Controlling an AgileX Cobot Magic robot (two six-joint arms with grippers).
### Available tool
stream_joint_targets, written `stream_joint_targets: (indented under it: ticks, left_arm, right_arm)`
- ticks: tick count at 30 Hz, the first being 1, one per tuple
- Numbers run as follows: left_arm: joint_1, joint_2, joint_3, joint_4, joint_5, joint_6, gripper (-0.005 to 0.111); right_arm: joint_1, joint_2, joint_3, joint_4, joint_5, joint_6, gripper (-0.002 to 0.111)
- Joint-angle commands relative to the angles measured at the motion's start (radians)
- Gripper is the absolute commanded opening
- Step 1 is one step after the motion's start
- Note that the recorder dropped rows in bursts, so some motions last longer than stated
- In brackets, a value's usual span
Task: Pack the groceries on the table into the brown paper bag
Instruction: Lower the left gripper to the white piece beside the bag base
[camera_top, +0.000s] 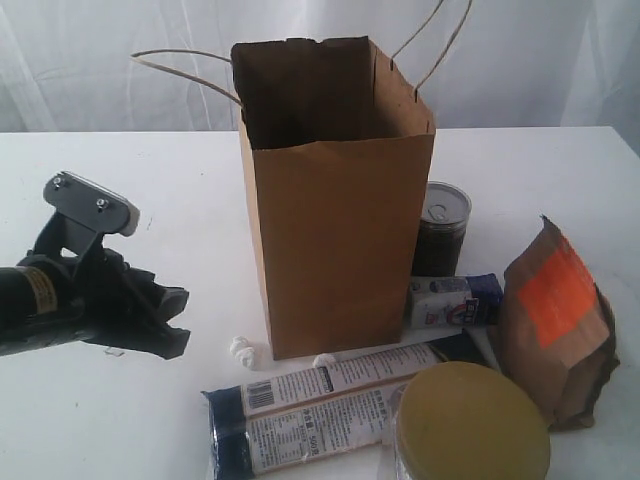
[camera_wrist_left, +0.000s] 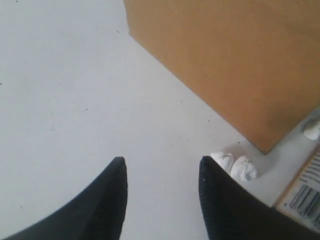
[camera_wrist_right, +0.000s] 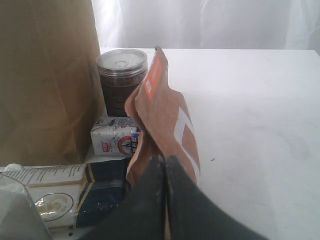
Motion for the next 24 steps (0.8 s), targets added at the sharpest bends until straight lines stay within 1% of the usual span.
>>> stream_joint_targets:
  ticks: [1, 6, 12, 19, 24]
  left_arm:
    - [0.004, 0.098, -0.035, -0.011, -0.031, -0.009, 0.050]
    - [0.004, 0.197, -0.088, -0.011, -0.072, -0.009, 0.050]
    - [0.004, 0.290, -0.150, -0.011, -0.072, -0.009, 0.050]
    - [0.004, 0.373, -0.182, -0.011, -0.051, -0.015, 0.050]
    - [0.004, 0.387, -0.187, -0.009, -0.052, -0.023, 0.050]
  right_arm:
    - [-0.006, -0.006, 0.005, -0.002, -0.006, -0.005, 0.000]
    - [-0.006, -0.006, 0.005, -0.002, -0.006, -0.005, 0.000]
    - [-0.006, -0.006, 0.005, -0.002, -0.006, -0.005, 0.000]
    - [-0.006, -0.006, 0.005, -0.002, -0.006, -0.005, 0.000]
    - [-0.006, -0.006, 0.005, -0.002, -0.006, -0.005, 0.000]
